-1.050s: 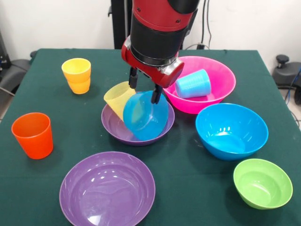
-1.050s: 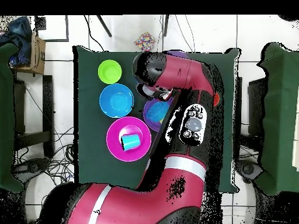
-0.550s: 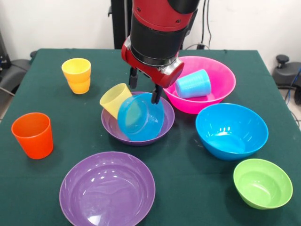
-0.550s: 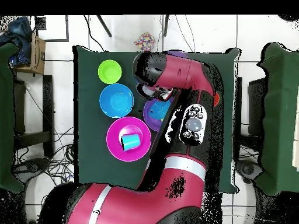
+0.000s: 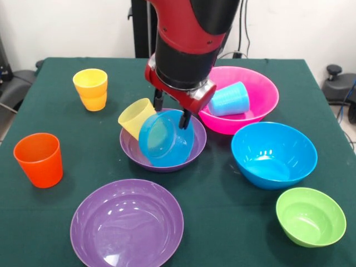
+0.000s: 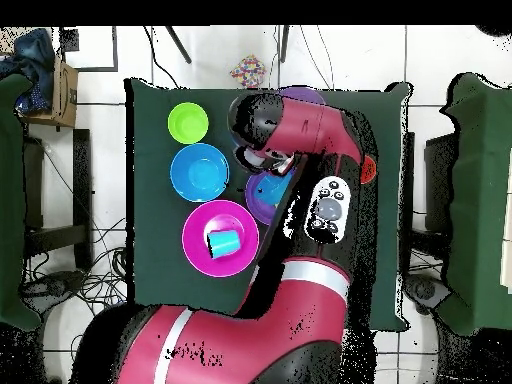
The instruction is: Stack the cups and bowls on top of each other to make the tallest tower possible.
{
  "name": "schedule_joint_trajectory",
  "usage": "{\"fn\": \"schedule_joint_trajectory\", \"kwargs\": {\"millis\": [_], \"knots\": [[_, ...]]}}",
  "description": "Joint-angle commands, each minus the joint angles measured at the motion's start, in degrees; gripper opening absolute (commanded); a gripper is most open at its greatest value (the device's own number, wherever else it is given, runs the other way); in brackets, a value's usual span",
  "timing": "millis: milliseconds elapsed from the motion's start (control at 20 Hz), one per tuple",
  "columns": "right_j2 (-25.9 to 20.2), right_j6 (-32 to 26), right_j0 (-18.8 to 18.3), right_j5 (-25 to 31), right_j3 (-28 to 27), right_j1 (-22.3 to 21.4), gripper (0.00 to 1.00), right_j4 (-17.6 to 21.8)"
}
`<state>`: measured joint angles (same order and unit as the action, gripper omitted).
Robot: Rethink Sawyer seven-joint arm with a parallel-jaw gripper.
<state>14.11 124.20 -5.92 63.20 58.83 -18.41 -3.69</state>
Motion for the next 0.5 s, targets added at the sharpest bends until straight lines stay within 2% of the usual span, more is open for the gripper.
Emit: {"fn": "schedule_joint_trajectory", "kwargs": {"millis": [50, 250, 500], "knots": [[-4.11, 1.86, 0.77, 2.25, -1.26, 2.58, 1.00, 1.96], [-3.25, 3.25, 1.27, 5.26, -1.87, 2.67, 1.00, 1.53], [-2.21, 8.18, 2.21, 5.49, 2.23, 1.52, 1.00, -0.58]]}}
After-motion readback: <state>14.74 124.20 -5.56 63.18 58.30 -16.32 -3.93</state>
